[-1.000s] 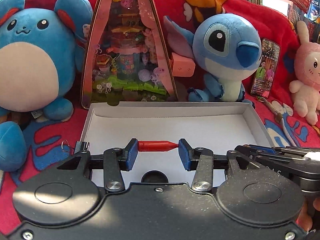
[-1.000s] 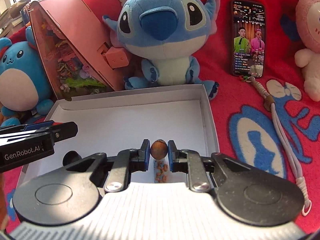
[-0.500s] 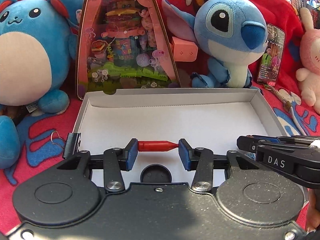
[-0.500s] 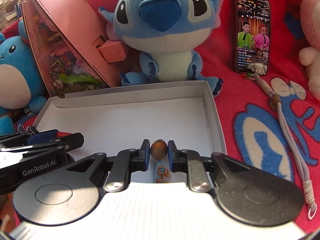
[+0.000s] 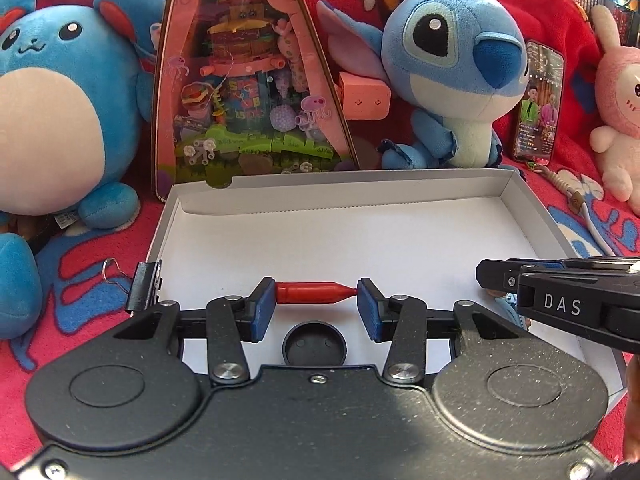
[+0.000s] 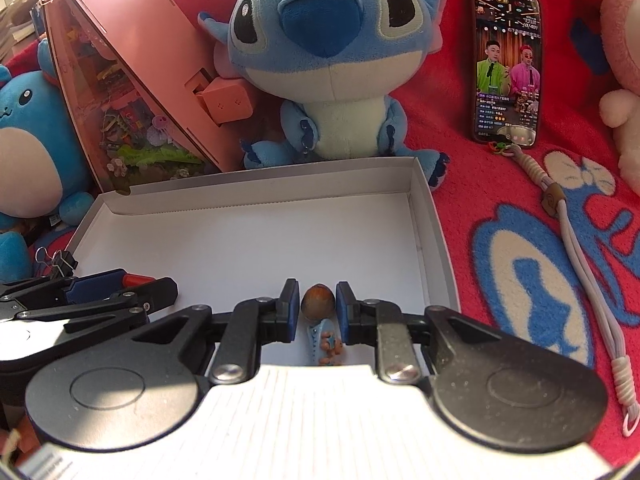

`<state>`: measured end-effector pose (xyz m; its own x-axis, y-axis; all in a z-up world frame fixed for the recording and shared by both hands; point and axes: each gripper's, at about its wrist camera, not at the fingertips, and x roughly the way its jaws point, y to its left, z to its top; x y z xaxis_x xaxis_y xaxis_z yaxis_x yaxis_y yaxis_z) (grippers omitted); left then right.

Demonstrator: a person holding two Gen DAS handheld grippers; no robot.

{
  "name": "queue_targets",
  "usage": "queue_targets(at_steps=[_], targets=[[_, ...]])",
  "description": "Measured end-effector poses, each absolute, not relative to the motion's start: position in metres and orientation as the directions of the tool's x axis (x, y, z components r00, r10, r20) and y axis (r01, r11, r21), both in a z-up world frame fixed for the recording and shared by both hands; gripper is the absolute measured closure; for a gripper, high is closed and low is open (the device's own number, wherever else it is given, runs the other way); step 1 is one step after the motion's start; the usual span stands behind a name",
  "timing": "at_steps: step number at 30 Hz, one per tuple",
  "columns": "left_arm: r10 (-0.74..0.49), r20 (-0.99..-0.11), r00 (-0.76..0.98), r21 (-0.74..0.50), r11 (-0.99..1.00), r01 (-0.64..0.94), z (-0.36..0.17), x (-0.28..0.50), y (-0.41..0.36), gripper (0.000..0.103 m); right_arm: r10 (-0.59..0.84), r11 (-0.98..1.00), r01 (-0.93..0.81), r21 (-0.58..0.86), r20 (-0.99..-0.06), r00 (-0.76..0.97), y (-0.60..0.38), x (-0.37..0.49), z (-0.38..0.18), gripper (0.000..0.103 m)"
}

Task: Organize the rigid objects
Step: 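Carry the red piece and brown nut into the box and open both tools, then withdraw both tools from the box toward the remaining objects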

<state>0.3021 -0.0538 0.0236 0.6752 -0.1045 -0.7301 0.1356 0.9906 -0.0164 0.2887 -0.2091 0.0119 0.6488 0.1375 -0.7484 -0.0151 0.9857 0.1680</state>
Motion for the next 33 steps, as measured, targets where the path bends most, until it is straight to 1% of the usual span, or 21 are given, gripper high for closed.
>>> queue_targets(at_steps=[1, 2, 3, 5, 7, 8, 11, 14, 19, 24, 29, 33], targets=[[-0.107, -0.720, 0.685, -0.009, 0.989, 0.146, 0.027, 0.298, -0.054, 0.060, 0.143, 0.985, -0.019, 0.173, -0.744, 0.652, -0.209, 0.287, 0.013, 0.071], [-0.113, -0.709, 0.696, -0.002, 0.987, 0.159, 0.032, 0.293, -0.054, 0.059, 0.150, 0.983, -0.022, 0.180, -0.738, 0.658, -0.210, 0.285, 0.014, 0.059], [-0.116, -0.699, 0.705, 0.006, 0.986, 0.167, 0.035, 0.288, -0.054, 0.058, 0.155, 0.982, -0.026, 0.185, -0.730, 0.665, -0.210, 0.283, 0.016, 0.056], [-0.120, -0.675, 0.728, 0.026, 0.982, 0.186, 0.043, 0.277, -0.054, 0.050, 0.151, 0.984, -0.036, 0.174, -0.713, 0.685, -0.210, 0.276, 0.022, 0.056], [-0.128, -0.651, 0.748, 0.045, 0.977, 0.207, 0.050, 0.265, -0.053, 0.045, 0.157, 0.984, -0.053, 0.169, -0.693, 0.704, -0.210, 0.267, 0.028, 0.054], [-0.131, -0.639, 0.758, 0.055, 0.975, 0.215, 0.054, 0.258, -0.053, 0.042, 0.162, 0.984, -0.060, 0.170, -0.683, 0.712, -0.210, 0.263, 0.031, 0.051], [-0.149, -0.612, 0.777, 0.066, 0.969, 0.237, 0.063, 0.236, -0.048, 0.036, 0.178, 0.982, -0.095, 0.160, -0.648, 0.741, -0.209, 0.244, 0.041, 0.044], [-0.176, -0.596, 0.783, 0.059, 0.963, 0.261, 0.068, 0.213, -0.043, 0.033, 0.202, 0.979, -0.145, 0.142, -0.614, 0.763, -0.207, 0.221, 0.049, 0.039], [-0.208, -0.578, 0.789, 0.028, 0.961, 0.274, 0.072, 0.169, -0.029, 0.029, 0.231, 0.973, -0.199, 0.119, -0.574, 0.786, -0.207, 0.176, 0.053, 0.035], [-0.248, -0.567, 0.785, -0.029, 0.959, 0.282, 0.067, 0.129, -0.018, 0.028, 0.260, 0.966, -0.219, 0.140, -0.538, 0.802, -0.211, 0.130, 0.052, 0.033], [-0.229, -0.551, 0.802, -0.027, 0.966, 0.257, 0.057, 0.094, -0.012, 0.028, 0.248, 0.968, -0.196, 0.154, -0.507, 0.826, -0.213, 0.093, 0.044, 0.031], [-0.218, -0.551, 0.805, -0.070, 0.974, 0.216, 0.045, 0.070, -0.007, 0.028, 0.206, 0.978, -0.160, 0.135, -0.490, 0.847, -0.212, 0.069, 0.033, 0.031]])
